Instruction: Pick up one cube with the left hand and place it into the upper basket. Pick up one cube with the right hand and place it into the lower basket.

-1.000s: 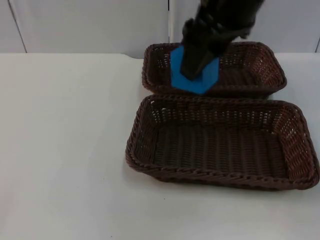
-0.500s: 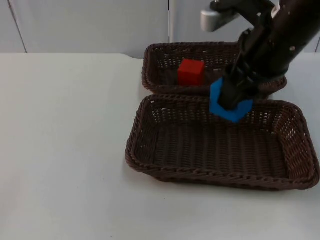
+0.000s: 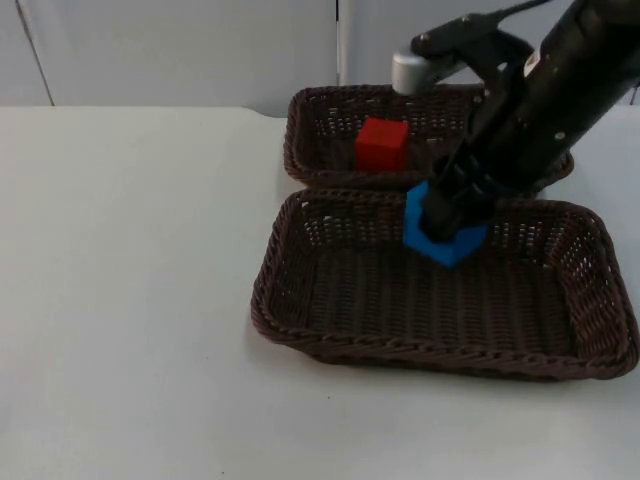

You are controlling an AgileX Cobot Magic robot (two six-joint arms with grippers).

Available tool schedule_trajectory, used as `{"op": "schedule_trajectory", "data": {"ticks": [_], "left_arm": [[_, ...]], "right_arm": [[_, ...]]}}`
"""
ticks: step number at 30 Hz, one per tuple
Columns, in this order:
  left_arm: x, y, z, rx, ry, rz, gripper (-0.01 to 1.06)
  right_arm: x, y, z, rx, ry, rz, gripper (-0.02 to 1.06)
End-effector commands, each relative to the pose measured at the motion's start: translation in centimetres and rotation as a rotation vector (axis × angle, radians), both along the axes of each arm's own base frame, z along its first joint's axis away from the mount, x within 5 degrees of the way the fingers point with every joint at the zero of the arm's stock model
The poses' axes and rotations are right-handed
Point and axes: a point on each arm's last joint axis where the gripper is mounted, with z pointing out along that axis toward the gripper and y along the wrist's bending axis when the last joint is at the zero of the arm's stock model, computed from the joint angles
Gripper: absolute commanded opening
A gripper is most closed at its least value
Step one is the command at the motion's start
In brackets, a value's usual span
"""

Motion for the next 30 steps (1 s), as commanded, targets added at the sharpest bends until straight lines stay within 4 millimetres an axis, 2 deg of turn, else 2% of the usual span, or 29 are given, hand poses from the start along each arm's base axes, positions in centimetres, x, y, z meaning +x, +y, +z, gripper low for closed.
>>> {"op": "schedule_trajectory", "data": {"ticks": [1,11,14,17,18,19,22,23,24,26,28,30], "left_arm": [[0.0,0.0,0.0,-0.008,-0.011,0.003,0.83],[0.0,0.0,0.0,-0.004,-0.012,0.003,0.83],[0.0,0.0,0.0,-0.004,-0.012,0.003,0.83],[0.0,0.0,0.0,-0.004,-0.012,0.003,0.83],[0.0,0.0,0.0,-0.004,-0.012,0.003,0.83],[0.0,0.0,0.0,-0.004,-0.012,0.003,0.83],[0.0,0.0,0.0,-0.004,-0.012,0.003,0.83],[0.0,0.0,0.0,-0.004,-0.012,0.003,0.83],[0.0,0.0,0.0,-0.004,-0.012,0.003,0.83],[0.0,0.0,0.0,-0.004,-0.012,0.003,0.83],[0.0,0.0,0.0,-0.004,-0.012,0.003,0.83],[0.0,0.0,0.0,-0.004,-0.012,0.003,0.83]], "right_arm": [[0.5,0.2,-1.5,0.008,0.005,-0.019,0.0],[0.9,0.4,-4.9,-0.02,0.046,-0.026,0.0],[0.9,0.4,-5.5,-0.026,0.055,-0.027,0.05],[0.9,0.4,-5.6,-0.03,0.063,-0.026,0.23],[0.9,0.4,-5.6,-0.031,0.065,-0.025,0.32],[0.9,0.4,-5.6,-0.031,0.065,-0.025,0.32],[0.8,0.3,-5.6,-0.036,0.073,-0.022,0.68],[0.8,0.3,-5.5,-0.035,0.072,-0.022,0.74],[0.8,0.3,-5.5,-0.035,0.072,-0.022,0.74],[0.7,0.3,-4.7,-0.026,0.058,-0.022,0.82],[0.7,0.3,-4.0,-0.017,0.046,-0.022,0.83],[0.5,0.2,-1.6,0.009,0.005,-0.02,0.83]]}}
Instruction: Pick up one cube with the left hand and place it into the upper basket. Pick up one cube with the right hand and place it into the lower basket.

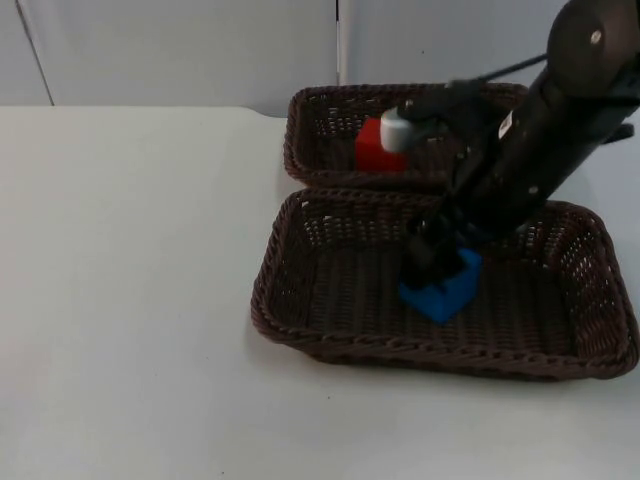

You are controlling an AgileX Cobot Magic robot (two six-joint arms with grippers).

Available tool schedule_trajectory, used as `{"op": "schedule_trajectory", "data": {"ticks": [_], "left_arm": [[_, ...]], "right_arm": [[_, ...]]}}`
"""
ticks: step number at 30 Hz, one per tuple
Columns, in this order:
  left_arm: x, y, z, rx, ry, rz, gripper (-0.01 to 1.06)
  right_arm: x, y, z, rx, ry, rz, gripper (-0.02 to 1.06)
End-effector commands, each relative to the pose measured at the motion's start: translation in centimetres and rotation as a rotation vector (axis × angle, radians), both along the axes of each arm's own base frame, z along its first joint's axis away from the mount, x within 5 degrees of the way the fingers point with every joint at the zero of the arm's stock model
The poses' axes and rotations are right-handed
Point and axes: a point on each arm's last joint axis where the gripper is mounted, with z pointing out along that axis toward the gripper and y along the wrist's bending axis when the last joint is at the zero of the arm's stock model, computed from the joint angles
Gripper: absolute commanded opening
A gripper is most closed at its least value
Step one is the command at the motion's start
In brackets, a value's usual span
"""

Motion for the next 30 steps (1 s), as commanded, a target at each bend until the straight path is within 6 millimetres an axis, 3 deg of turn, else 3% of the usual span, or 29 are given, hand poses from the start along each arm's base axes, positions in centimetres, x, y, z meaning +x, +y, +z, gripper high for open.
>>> {"op": "schedule_trajectory", "data": {"ticks": [1,2,3,7,8,12,21,30], "left_arm": [[0.0,0.0,0.0,-0.008,-0.01,0.003,0.83],[0.0,0.0,0.0,-0.007,-0.009,0.003,0.83],[0.0,0.0,0.0,-0.007,-0.009,0.003,0.83],[0.0,0.0,0.0,-0.007,-0.007,0.003,0.83],[0.0,0.0,0.0,-0.007,-0.007,0.003,0.83],[0.0,0.0,0.0,-0.007,-0.007,0.003,0.83],[0.0,0.0,0.0,-0.007,-0.007,0.003,0.83],[0.0,0.0,0.0,-0.008,-0.006,0.003,0.83]], "right_arm": [[-0.3,-0.2,2.7,0.03,-0.043,-0.002,0.83],[-0.6,-0.3,4.3,0.047,-0.07,0.0,0.83],[-0.6,-0.3,4.3,0.047,-0.07,0.0,0.83],[-2.2,-1.1,9.7,0.094,-0.137,0.013,0.83],[-2.2,-1.1,9.7,0.094,-0.137,0.013,0.83],[-4.2,-2.2,14.4,0.139,-0.205,0.021,0.83],[-6.4,-3.4,18.9,0.209,-0.299,0.003,0.83],[-9.0,-5.0,21.5,0.258,-0.365,-0.01,0.83]]}}
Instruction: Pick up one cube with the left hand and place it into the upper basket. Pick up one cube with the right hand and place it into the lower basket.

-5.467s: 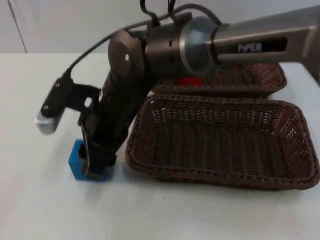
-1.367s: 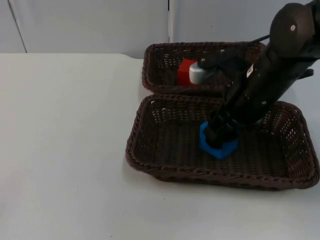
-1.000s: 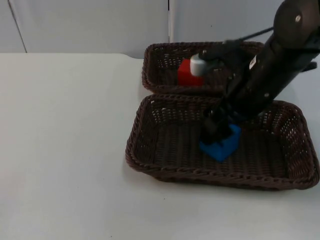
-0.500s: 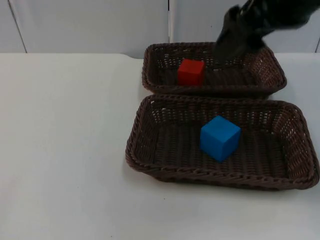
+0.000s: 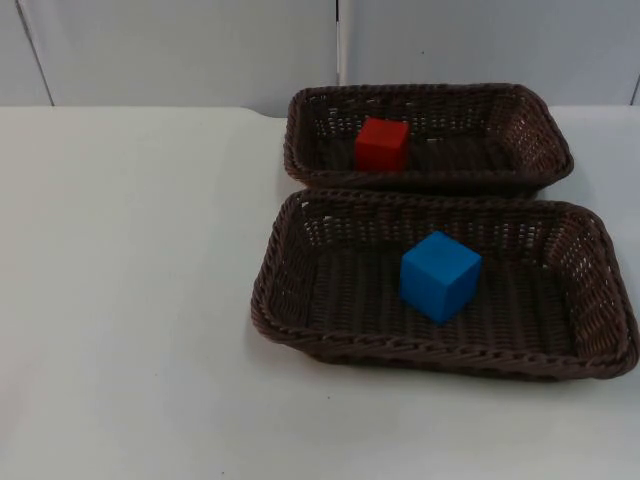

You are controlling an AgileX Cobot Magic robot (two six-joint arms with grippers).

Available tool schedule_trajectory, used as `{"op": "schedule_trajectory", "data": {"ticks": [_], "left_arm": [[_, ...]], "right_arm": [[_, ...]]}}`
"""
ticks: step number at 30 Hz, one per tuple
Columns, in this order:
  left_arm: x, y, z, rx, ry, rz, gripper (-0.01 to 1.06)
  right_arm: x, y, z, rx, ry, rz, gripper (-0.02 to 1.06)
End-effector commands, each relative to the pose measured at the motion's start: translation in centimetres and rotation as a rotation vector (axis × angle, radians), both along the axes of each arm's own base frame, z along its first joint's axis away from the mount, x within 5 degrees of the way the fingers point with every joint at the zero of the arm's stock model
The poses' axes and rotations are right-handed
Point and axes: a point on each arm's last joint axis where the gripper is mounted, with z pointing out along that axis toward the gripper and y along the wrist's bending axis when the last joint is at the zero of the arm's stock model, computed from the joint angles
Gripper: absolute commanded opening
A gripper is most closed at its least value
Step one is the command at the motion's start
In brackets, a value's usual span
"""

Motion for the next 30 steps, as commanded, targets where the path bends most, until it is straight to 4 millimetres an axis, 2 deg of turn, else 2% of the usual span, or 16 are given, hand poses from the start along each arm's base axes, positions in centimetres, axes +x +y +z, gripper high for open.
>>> {"op": "schedule_trajectory", "data": {"ticks": [1,11,14,22,24,29,30], "left_arm": [[-0.1,0.0,0.0,-0.01,-0.006,0.002,0.83],[-0.5,0.1,0.2,-0.034,-0.024,0.0,0.83],[-1.3,0.5,0.6,-0.054,-0.071,-0.001,0.83],[-5.3,2.0,1.5,-0.155,-0.242,-0.01,0.83],[-5.7,2.1,1.5,-0.166,-0.248,-0.012,0.83],[-7.9,2.8,0.7,-0.191,-0.231,-0.024,0.83],[-7.9,2.8,0.7,-0.191,-0.231,-0.024,0.83]], "right_arm": [[-1.1,-0.7,0.6,0.019,-0.019,-0.006,0.83],[-5.1,-3.1,0.1,0.061,-0.059,-0.035,0.83],[-6.0,-3.6,-0.1,0.073,-0.065,-0.043,0.83],[-9.7,-5.8,-0.5,0.104,-0.093,-0.052,0.83],[-10.2,-6.1,-0.4,0.117,-0.103,-0.057,0.83],[-13.1,-7.7,-0.9,0.148,-0.147,-0.062,0.83],[-13.1,-7.7,-0.9,0.148,-0.147,-0.062,0.83]]}}
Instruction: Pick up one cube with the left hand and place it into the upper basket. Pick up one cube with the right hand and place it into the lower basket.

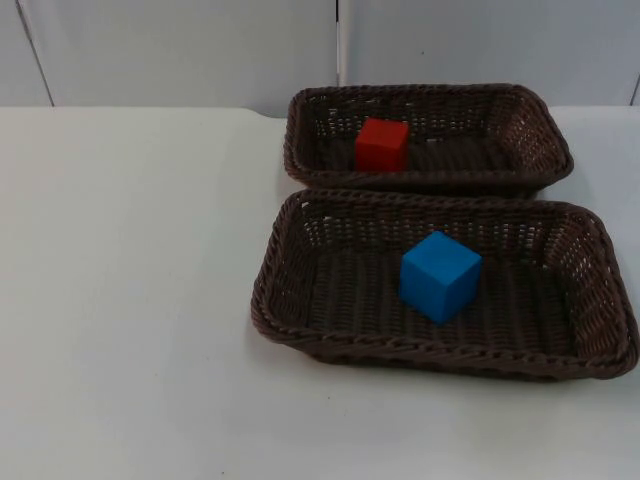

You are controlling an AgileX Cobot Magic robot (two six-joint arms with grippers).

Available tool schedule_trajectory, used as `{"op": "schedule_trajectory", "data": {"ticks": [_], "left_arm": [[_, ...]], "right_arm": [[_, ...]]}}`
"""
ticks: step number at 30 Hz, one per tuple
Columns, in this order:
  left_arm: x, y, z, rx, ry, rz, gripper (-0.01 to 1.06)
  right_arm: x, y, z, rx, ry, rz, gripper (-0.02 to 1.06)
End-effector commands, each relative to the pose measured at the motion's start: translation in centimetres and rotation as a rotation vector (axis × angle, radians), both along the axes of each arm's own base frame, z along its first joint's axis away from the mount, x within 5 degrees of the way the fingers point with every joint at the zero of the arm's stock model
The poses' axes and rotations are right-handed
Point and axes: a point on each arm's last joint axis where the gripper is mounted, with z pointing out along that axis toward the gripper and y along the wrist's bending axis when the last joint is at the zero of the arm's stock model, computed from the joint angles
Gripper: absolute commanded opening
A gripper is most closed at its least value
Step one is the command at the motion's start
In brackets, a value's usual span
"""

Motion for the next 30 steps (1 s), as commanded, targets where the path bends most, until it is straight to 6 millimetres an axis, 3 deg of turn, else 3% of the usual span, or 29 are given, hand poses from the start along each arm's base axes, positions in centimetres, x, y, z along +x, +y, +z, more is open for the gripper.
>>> {"op": "schedule_trajectory", "data": {"ticks": [1,10,30], "left_arm": [[-0.6,0.1,-0.4,-0.013,0.024,-0.009,0.83],[-1.2,0.7,-1.7,0.064,0.132,0.013,0.83],[-0.9,0.5,-3.1,0.115,0.186,-0.001,0.83]], "right_arm": [[-0.8,-0.5,0.0,0.016,-0.028,-0.007,0.83],[-5.0,-3.0,-0.4,0.088,-0.114,-0.014,0.83],[-10.6,-6.5,-3.0,0.099,-0.059,-0.068,0.83]]}}
